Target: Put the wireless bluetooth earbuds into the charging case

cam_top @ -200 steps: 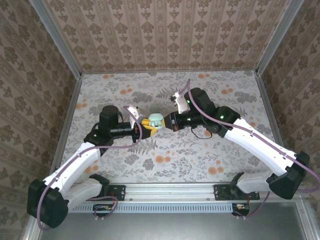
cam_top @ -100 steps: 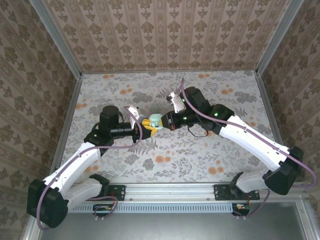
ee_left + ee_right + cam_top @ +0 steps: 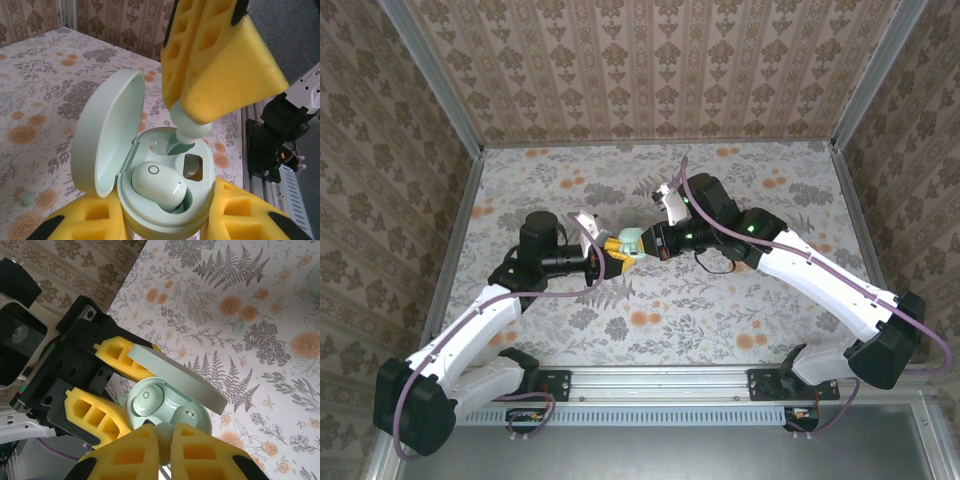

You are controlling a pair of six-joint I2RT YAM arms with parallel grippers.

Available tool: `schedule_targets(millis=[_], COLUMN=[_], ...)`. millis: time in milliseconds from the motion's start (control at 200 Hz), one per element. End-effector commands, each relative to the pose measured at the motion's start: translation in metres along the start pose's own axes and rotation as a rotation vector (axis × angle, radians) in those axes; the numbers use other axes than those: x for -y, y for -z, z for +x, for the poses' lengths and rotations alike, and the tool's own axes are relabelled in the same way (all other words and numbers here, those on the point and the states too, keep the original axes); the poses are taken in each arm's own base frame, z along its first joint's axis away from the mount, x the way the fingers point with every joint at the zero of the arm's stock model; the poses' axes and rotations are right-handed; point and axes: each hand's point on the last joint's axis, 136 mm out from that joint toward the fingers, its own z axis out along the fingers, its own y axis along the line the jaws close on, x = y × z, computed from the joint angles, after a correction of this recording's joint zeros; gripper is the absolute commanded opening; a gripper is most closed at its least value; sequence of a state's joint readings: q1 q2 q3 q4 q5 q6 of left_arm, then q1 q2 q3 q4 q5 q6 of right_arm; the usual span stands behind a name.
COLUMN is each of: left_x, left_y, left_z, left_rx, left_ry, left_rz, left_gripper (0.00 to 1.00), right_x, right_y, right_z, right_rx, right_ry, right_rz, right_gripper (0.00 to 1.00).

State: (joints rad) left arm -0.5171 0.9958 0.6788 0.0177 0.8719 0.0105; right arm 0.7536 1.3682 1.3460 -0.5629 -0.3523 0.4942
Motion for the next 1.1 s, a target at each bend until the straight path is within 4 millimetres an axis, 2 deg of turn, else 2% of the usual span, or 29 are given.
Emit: schedule_targets(millis=[0,130,290,450,600,715,735,800,1095], left_x=[0.008,0.01,0.011,0.01,0.01,0.011,0.012,0.011,0.013], left_y=[0.002,0.003,0.004,0.004,0.005,0.004,0.004,0.005,0.005], left_z=[-0.022,-0.022,-0.023,-0.024,-0.025,-0.026,-0.027,-0.027,-0.027], left_rx=[0.047,0.048,0.049,0.051,0.053,0.054,0.055,0.055,0.054], left_ry=[-0.048,-0.051,-0.055,-0.061,-0.063,-0.063,-0.065,-0.064,-0.062], left_rz=[0.03,0.028,0.026,0.02,0.021,0.025,0.027,0.025,0.027], left_gripper=[0.0,0.0,0.0,0.0,0.0,0.0,0.0,0.0,0.0], right_x=[-0.002,0.0,0.004,0.014,0.021,0.019,0.024,0.022,0.015], right_y=[-0.003,-0.006,-0.009,-0.009,-0.009,-0.007,-0.015,-0.017,-0.01], right_z=[-0.002,-0.006,0.001,0.019,0.026,0.024,0.026,0.024,0.011], right_rx=[0.011,0.03,0.001,-0.074,-0.099,-0.097,-0.116,-0.115,-0.086], right_ry=[0.008,0.014,0.03,0.041,0.044,0.043,0.034,0.031,0.031], right_rz=[-0.006,-0.006,0.005,0.038,0.058,0.056,0.066,0.062,0.059], right_gripper=[0.1,0.1,0.1,0.1,0.12,0.18,0.21,0.25,0.39])
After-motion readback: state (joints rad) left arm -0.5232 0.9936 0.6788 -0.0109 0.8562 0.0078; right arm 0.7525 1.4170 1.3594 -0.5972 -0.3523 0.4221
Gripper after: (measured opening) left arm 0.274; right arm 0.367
